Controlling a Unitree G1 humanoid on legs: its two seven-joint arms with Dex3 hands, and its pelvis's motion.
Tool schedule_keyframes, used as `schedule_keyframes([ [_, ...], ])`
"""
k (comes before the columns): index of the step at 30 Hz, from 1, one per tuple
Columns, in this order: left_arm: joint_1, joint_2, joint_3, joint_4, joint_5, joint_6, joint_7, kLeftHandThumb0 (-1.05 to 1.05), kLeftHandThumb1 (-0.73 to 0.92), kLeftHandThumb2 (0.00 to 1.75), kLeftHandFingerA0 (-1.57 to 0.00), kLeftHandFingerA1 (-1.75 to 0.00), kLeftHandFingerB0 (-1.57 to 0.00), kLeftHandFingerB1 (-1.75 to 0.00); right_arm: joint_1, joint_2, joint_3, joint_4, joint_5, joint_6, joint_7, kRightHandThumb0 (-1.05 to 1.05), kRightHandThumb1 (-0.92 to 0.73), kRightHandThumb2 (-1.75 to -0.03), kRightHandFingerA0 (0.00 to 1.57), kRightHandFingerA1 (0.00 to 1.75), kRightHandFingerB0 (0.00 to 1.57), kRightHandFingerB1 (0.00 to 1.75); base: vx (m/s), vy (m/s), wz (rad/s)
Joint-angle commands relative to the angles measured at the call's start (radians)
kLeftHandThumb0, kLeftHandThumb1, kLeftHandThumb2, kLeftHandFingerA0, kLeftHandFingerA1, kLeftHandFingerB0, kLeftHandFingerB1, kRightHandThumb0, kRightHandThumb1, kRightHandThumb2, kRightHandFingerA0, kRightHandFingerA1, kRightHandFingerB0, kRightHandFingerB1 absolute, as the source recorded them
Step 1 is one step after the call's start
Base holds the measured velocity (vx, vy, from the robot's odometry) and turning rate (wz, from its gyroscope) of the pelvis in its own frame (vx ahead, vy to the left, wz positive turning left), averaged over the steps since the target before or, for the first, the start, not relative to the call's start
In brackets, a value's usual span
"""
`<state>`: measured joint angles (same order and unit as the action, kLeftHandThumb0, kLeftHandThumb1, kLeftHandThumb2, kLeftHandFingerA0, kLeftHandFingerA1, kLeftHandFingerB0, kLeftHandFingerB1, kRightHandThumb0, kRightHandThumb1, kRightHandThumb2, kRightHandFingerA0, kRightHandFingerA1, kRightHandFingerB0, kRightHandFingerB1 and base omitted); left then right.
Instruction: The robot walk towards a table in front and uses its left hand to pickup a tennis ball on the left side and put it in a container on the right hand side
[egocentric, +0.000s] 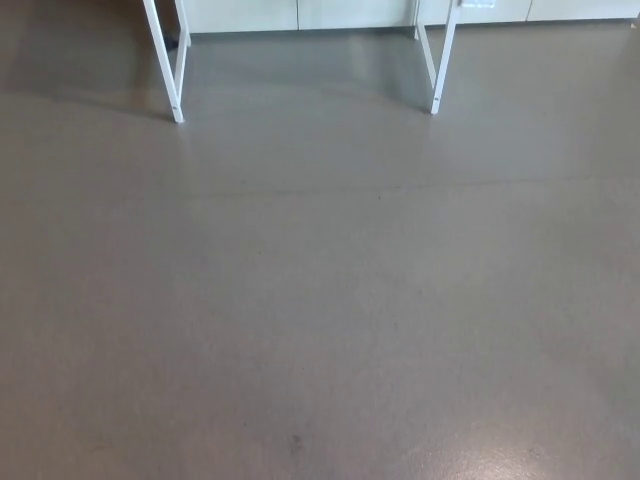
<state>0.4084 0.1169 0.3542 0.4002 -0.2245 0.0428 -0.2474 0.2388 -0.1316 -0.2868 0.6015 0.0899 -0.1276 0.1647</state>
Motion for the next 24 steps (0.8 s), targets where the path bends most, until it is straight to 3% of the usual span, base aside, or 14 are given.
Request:
schedule_keyframes([
  [1,0.002,0.0,0.02,-0.017,-0.064,0.018,-0.042,-0.06,0.7,0.61,-0.17,-0.31,-0.1,-0.26,0.016,-0.003,-0.012,-0.014,0.03,-0.069,0.01,-0.49,-0.34,-0.66,0.33,0.96,0.12,0.79,0.0,0.0,0.0],
  [9,0.01,0.002,0.018,-0.029,-0.067,0.024,-0.044,-0.07,0.69,0.61,-0.2,-0.32,-0.12,-0.27,0.027,0.001,-0.007,-0.017,0.033,-0.079,0.004,-0.5,-0.33,-0.7,0.33,0.99,0.1,0.84,0.0,0.0,0.0],
  [10,0.009,0.002,0.016,-0.03,-0.064,0.024,-0.04,-0.06,0.69,0.61,-0.2,-0.32,-0.12,-0.27,0.016,-0.006,-0.006,0.01,0.024,-0.093,-0.004,-0.73,-0.33,-0.6,0.36,1.06,0.13,0.93,0.0,0.0,0.0],
  [13,0.007,0.004,0.012,-0.03,-0.06,0.025,-0.032,-0.06,0.69,0.61,-0.2,-0.32,-0.12,-0.27,-0.002,-0.017,-0.004,0.061,0.01,-0.121,-0.014,-0.73,-0.33,-0.6,0.36,1.06,0.13,0.93,0.0,0.0,0.0],
  [14,0.007,0.006,0.012,-0.03,-0.063,0.026,-0.035,-0.05,0.69,0.61,-0.19,-0.32,-0.12,-0.27,-0.003,-0.017,-0.004,0.064,0.009,-0.119,-0.02,-0.8,-0.26,-0.82,0.45,0.92,0.21,0.77,0.19,0.026,-0.17],
  [20,0.01,0.008,0.009,-0.041,-0.066,0.025,-0.038,-0.06,0.7,0.61,-0.2,-0.32,-0.12,-0.27,0.003,-0.016,0.008,0.037,-0.002,-0.1,-0.043,-0.7,-0.24,-0.82,0.47,0.9,0.22,0.74,-0.04,-0.042,0.28],
  [24,0.005,0.007,0.01,-0.041,-0.072,0.035,-0.035,-0.03,0.7,0.61,-0.21,-0.32,-0.12,-0.27,0.016,-0.015,0.013,0.022,-0.004,-0.11,-0.046,-0.79,-0.25,-0.82,0.48,0.94,0.23,0.79,0.0,0.064,-0.04],
])
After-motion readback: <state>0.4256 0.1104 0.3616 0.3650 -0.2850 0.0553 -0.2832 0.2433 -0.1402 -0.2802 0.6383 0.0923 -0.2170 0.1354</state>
